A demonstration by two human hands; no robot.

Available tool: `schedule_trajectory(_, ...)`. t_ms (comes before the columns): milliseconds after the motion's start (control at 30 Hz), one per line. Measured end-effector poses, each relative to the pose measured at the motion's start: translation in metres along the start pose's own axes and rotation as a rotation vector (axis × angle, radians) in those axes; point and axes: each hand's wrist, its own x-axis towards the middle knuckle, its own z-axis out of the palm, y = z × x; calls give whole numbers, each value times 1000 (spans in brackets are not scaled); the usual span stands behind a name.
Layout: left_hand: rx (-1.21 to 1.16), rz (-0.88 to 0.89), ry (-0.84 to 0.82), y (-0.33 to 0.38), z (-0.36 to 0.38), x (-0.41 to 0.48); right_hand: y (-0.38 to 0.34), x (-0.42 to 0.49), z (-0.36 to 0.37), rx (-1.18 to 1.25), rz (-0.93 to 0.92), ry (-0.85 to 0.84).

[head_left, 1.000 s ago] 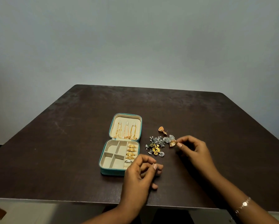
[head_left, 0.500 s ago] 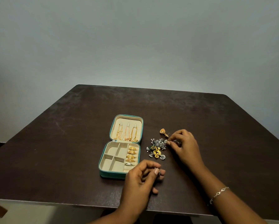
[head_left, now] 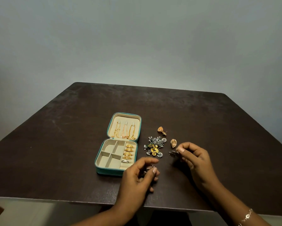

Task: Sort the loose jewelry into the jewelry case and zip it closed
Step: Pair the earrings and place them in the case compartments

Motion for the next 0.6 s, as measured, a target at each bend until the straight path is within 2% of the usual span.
schedule_trajectory(133,11,-8,-18,4,2,0,-7,-17,7,89,170,-87)
schedule_trajectory(300,44,-22,-59,3,1,-1,-10,-21,11,81,336,-204)
schedule_trajectory(600,51,-32,-128,2,0,1,-10,-21,13,71,324,-217)
